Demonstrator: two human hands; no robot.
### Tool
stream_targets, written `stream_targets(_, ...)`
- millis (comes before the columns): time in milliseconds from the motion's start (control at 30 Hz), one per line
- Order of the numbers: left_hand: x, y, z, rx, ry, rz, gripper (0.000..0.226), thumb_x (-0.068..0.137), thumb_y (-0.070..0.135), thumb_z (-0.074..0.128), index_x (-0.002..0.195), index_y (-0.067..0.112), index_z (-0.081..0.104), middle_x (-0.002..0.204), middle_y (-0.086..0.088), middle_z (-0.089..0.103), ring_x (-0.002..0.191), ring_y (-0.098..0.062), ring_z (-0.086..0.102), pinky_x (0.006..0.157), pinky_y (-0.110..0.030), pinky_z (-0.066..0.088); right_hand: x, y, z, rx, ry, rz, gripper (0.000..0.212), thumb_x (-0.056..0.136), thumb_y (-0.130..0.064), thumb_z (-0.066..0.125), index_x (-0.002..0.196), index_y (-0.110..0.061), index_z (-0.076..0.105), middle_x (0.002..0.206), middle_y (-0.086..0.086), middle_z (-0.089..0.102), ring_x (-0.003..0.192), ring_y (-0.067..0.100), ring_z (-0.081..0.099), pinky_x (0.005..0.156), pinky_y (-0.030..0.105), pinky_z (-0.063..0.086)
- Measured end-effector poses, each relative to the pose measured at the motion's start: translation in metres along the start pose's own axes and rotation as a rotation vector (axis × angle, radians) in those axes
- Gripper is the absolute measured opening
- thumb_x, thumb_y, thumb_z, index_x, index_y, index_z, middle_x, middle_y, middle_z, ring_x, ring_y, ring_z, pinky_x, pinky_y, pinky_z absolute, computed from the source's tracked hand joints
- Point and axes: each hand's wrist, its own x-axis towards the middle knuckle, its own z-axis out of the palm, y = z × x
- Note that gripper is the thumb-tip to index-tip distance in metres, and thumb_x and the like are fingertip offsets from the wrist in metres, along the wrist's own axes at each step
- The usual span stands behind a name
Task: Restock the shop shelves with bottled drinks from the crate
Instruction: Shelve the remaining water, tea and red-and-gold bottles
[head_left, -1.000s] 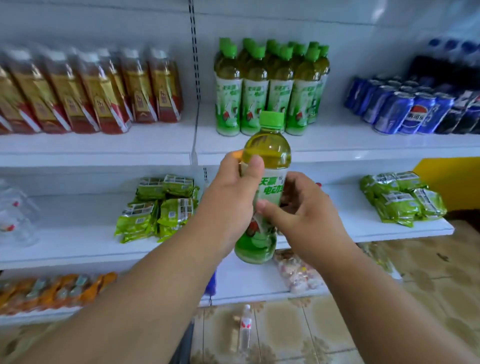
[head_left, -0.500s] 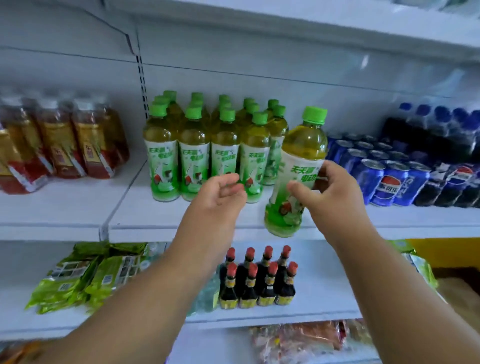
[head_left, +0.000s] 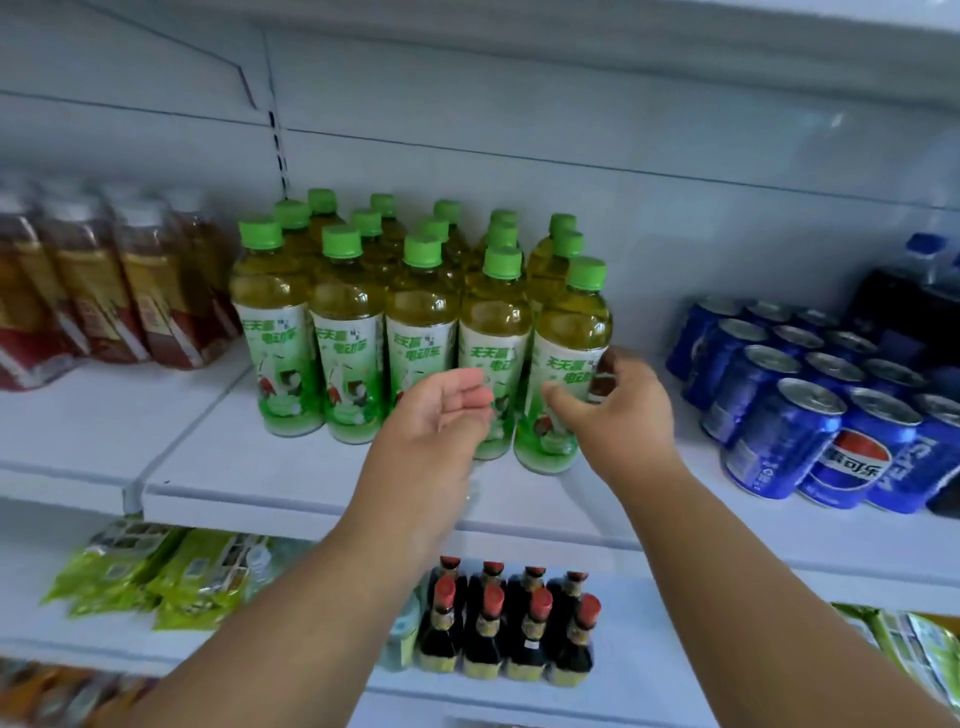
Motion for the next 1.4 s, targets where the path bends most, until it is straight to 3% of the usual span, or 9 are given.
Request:
stream_targets(200,0.007,-0.003,0.003,0.010,0.011,-0.002,0.039,0.095,0.004,0.057,0.108,0.039,0.065,0.101,0.019,0.073,0.099,0.001,0.068,0.081,-0.016,0.053,0.016,0.007,0.011,-0.019,0.022,-0.036,0.035,0.075,-0.038,0.080,0.103,-0.031,0.060,0.105,-0.004,0.064,0.088,0.008,0.062,0.064,0.009,0.039)
stream_targets(367,0.010,0.000,0.002,0.021,0.029,-0.004,0.039,0.075,0.023,0.057,0.110,0.039,0.066,0.101,0.020,0.073,0.099,0.001,0.069,0.087,-0.021,0.049,0.019,0.009,0.013,-0.015,0.008,-0.046,0.039,0.075,-0.040,0.081,0.104,-0.035,0.055,0.106,-0.005,0.060,0.089,0.008,0.060,0.065,0.011,0.038)
stream_targets(533,0.009,0.001,0.004,0.032,0.024,0.001,0.038,0.075,0.024,0.059,0.108,0.039,0.068,0.102,0.019,0.074,0.100,0.000,0.069,0.086,-0.021,0.048,0.018,0.008,0.012,-0.029,0.007,-0.050,0.037,0.075,-0.039,0.081,0.101,-0.036,0.054,0.105,-0.005,0.060,0.082,-0.004,0.054,0.062,0.009,0.035)
stream_targets(667,0.007,0.004,0.004,0.029,0.014,-0.002,0.039,0.075,0.023,0.058,0.109,0.039,0.068,0.102,0.018,0.074,0.100,0.000,0.069,0.088,-0.022,0.048,0.015,0.005,0.010,-0.037,0.013,-0.048,0.036,0.075,-0.038,0.081,0.100,-0.036,0.054,0.106,-0.005,0.061,0.085,0.004,0.057,0.062,0.008,0.035)
stream_targets(767,0.003,0.006,0.004,0.019,0.012,-0.005,0.037,0.074,0.024,0.058,0.106,0.040,0.068,0.102,0.019,0.074,0.100,0.000,0.069,0.087,-0.021,0.049,0.011,0.006,0.008,-0.034,0.009,-0.045,0.036,0.075,-0.039,0.080,0.102,-0.034,0.057,0.106,-0.005,0.061,0.086,0.001,0.057,0.063,0.009,0.037)
stream_targets(967,-0.006,0.011,0.002,0.017,0.011,-0.007,0.035,0.075,0.026,0.059,0.105,0.042,0.068,0.102,0.021,0.074,0.099,0.002,0.069,0.092,-0.027,0.050,0.008,0.004,0.008,-0.021,-0.009,-0.018,0.036,0.078,-0.041,0.077,0.108,-0.031,0.060,0.109,-0.004,0.062,0.094,0.008,0.060,0.069,0.017,0.045)
stream_targets(1067,-0.011,0.013,-0.003,0.027,0.030,-0.007,0.034,0.075,0.028,0.060,0.105,0.043,0.068,0.102,0.021,0.074,0.099,0.002,0.069,0.099,-0.033,0.051,0.003,0.002,0.006,-0.004,-0.020,-0.014,0.035,0.080,-0.041,0.077,0.109,-0.034,0.058,0.112,-0.005,0.063,0.099,0.010,0.061,0.081,0.028,0.052)
stream_targets(1267,-0.034,0.018,-0.027,0.018,0.058,0.018,0.033,0.076,0.024,0.060,0.101,0.044,0.070,0.101,0.018,0.075,0.101,-0.002,0.070,0.101,-0.038,0.051,-0.042,-0.014,0.008,0.038,0.118,0.015,0.055,0.086,-0.038,0.075,0.134,-0.025,0.049,0.117,-0.012,0.047,0.108,0.006,0.051,0.088,0.023,0.040)
stream_targets(1400,-0.060,0.008,-0.061,0.057,0.056,0.062,0.036,0.084,0.009,0.055,0.104,0.037,0.069,0.097,0.015,0.074,0.094,-0.004,0.071,0.092,-0.029,0.053,-0.104,-0.047,0.023,0.126,0.142,-0.034,0.029,0.090,-0.028,0.070,0.115,-0.028,0.057,0.107,-0.011,0.059,0.097,0.003,0.058,0.082,0.015,0.046)
